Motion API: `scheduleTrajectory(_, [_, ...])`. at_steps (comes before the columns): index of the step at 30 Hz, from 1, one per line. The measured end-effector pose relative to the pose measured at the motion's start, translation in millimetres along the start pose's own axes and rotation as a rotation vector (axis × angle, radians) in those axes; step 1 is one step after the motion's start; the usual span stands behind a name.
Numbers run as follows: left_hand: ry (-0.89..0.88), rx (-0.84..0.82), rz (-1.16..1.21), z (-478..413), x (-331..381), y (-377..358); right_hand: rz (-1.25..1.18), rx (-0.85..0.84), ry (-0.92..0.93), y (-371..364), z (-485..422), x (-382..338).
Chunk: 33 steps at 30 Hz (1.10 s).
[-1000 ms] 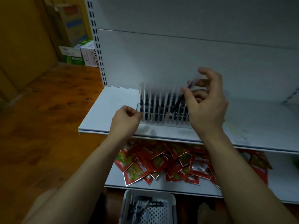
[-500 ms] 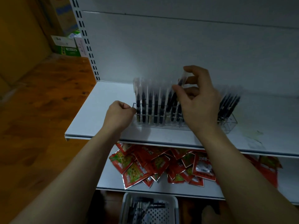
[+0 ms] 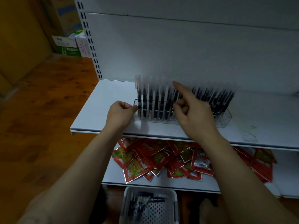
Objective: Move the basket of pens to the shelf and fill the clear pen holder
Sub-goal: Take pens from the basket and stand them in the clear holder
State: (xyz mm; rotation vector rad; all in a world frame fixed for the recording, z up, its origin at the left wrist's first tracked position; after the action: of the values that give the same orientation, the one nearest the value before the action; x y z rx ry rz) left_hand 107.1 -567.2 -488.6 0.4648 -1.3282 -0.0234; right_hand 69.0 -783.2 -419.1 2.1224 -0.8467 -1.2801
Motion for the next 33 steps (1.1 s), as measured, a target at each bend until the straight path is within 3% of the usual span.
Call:
scheduleTrajectory(6, [-0.046,-0.055,-0.031,50,-6,13,-0.094,0.020,-0.071,11,32,-7])
scheduleTrajectory(14, [-0.036,-0.227,-0.329,95,-68,-16,0.122,-0.512,-0.210,-72,96,11])
scheduleTrajectory(19, [0.160,-0.359,-0.617,100,-166,-21,0.124,-0.799,-0.308,-127,142,49])
scheduleTrajectory(23, [0.351,-0.394,-0.621,102,-235,-21,0.191,-0.970,-0.387,-160,165,85])
scheduleTrajectory(33, [0.509,-0.460,-0.558,108,-319,-57,0.059,-1.244,-0.584,-274,242,143])
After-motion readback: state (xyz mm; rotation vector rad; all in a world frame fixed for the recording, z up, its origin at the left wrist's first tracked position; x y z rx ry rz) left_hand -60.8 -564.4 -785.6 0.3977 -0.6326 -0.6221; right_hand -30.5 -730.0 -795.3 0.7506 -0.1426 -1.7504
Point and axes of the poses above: each hand's wrist, its own z-axis away from the middle knuckle, its own y-axis out of the back of the hand, x = y × z, the point moved 6 cm from there along -z, towards the middle knuckle
